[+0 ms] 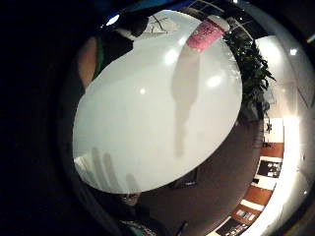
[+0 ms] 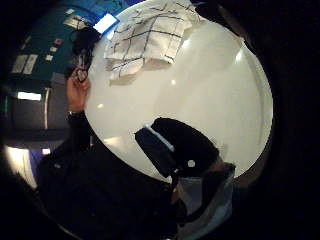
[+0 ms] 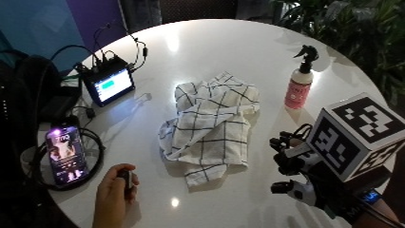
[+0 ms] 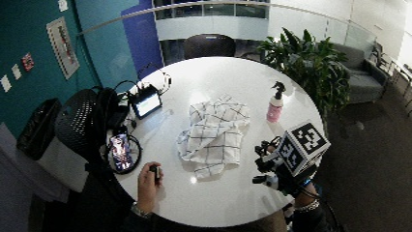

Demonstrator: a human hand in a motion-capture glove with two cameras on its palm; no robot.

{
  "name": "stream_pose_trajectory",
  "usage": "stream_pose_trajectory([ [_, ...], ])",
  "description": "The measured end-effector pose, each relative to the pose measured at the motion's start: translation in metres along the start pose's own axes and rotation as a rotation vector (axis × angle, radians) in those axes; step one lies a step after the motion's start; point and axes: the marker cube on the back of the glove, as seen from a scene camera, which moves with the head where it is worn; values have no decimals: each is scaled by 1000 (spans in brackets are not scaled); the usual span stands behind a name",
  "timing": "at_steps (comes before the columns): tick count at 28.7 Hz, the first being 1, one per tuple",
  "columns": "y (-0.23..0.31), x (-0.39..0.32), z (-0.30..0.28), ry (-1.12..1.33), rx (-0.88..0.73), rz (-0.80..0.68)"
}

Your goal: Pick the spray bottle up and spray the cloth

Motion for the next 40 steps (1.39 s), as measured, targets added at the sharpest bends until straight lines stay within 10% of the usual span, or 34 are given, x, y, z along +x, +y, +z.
stream_pose_trajectory([
  [30,-25,16,-28,-22,79,44],
  [40,-77,57,-62,11,287,292],
])
